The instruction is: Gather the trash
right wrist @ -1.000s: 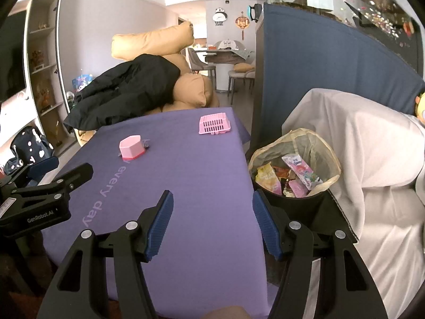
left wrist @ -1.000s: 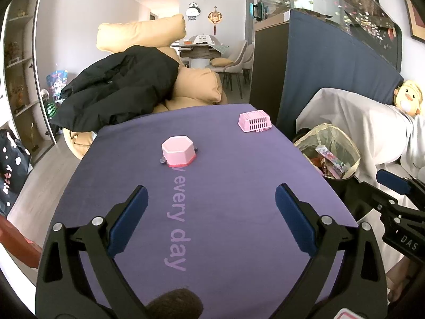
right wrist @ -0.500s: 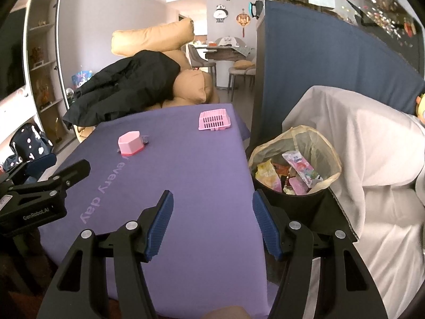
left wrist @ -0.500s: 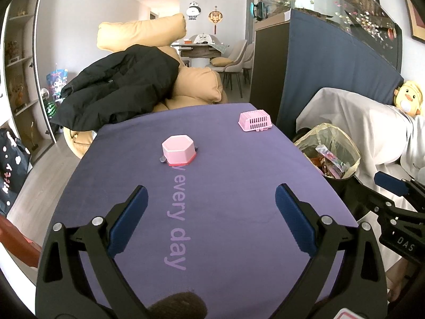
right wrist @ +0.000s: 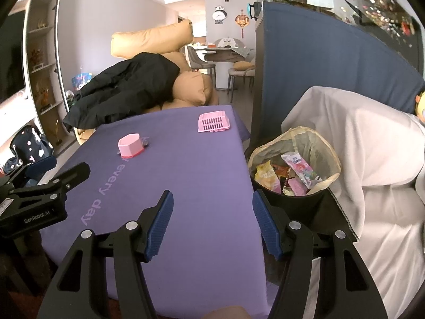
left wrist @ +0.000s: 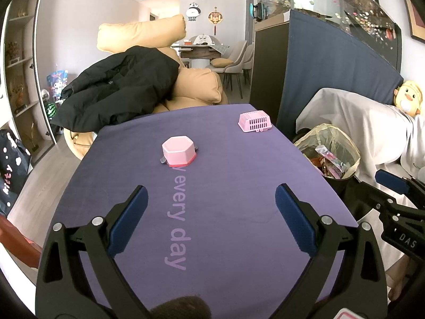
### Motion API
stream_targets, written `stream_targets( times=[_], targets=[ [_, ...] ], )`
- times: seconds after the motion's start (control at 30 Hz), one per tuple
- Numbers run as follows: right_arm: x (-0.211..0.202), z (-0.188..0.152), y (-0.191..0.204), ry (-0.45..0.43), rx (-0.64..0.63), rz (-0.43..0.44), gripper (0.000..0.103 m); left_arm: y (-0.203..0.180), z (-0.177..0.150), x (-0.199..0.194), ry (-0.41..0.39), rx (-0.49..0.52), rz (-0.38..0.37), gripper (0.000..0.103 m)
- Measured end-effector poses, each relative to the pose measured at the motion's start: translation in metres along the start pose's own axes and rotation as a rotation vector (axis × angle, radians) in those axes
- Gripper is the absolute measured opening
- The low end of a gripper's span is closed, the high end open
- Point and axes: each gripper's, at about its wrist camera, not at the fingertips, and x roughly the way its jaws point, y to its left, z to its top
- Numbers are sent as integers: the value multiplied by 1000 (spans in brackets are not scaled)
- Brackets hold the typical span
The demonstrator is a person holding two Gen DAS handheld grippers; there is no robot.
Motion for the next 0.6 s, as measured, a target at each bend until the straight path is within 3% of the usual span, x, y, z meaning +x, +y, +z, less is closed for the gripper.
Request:
stream_targets(
  times=[0.6],
  targets=[
    [-1, 0, -1, -3, 2, -1, 59, -2, 0, -2, 6, 5, 3, 92]
  ],
)
